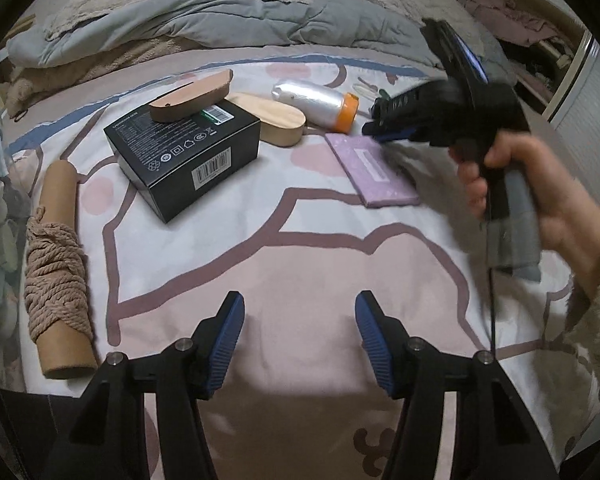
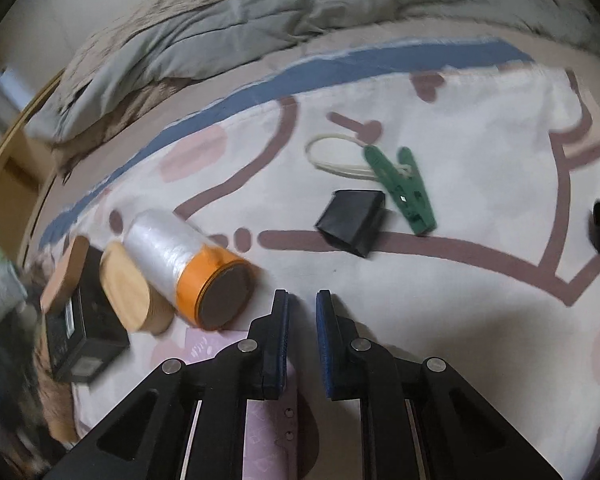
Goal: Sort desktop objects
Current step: 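Move the left tool toward the silver roll with orange cap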
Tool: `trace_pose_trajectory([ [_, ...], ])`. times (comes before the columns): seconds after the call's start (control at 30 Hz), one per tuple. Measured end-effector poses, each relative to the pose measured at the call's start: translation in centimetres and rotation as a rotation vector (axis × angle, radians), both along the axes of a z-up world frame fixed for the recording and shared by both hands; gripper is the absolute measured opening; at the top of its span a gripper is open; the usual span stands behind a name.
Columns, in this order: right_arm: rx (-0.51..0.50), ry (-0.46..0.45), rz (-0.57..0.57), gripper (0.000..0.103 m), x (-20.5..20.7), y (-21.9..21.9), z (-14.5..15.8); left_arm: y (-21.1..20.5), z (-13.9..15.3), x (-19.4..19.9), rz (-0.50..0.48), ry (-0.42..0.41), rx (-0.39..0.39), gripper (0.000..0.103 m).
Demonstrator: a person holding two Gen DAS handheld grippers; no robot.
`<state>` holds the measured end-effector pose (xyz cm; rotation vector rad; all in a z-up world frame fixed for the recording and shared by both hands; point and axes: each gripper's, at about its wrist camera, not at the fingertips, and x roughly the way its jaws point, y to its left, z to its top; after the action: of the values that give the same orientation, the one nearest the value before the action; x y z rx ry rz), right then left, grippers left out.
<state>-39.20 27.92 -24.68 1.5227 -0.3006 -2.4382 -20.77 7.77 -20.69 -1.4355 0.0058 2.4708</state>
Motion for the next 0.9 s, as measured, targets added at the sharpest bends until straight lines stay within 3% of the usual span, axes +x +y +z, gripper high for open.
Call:
trace_pose_trajectory([
  [0.23,0.030,0.037,0.202,0.015,5.3,-1.9,-0.2,-0.2,-0.6,-0.3,-0.003,-0.012,0.045,0.058],
  [0.37,-0.018,0.017,0.259,0.015,8.5,-1.9,-0.3,-0.4,-1.0,-0.3,0.009,-0.025,0.046,0.058],
  [0.5,0.019,0.049,0.307,0.015,11.5,-2.7,-0.2,-0.7,-0.9,-0.5,0.027,-0.031,0.065,0.058],
  [0.57,0.002,0.021,0.331,0.015,12.1,-2.7,0.2,-0.6,-0.8,-0.5,0.028,-0.024,0.065,0.058],
  [0.67,-0.075,-0.021,0.307,0.015,11.4,-1.8,1.3,-0.5,-0.7,-0.8,0.027,-0.005,0.056,0.058],
  [0.73,-0.097,0.009,0.258,0.015,10.2,-1.1,2.3,-0.4,-0.8,-1.1,0.027,0.005,0.049,0.054],
  [0.77,-0.092,0.031,0.230,0.015,9.3,-0.5,3.0,-0.3,-0.7,-1.5,0.027,0.011,0.047,0.047],
  [0.9,-0.130,0.053,0.149,0.015,7.7,1.8,4.1,0.5,0.4,-3.5,0.020,0.048,0.054,0.046],
])
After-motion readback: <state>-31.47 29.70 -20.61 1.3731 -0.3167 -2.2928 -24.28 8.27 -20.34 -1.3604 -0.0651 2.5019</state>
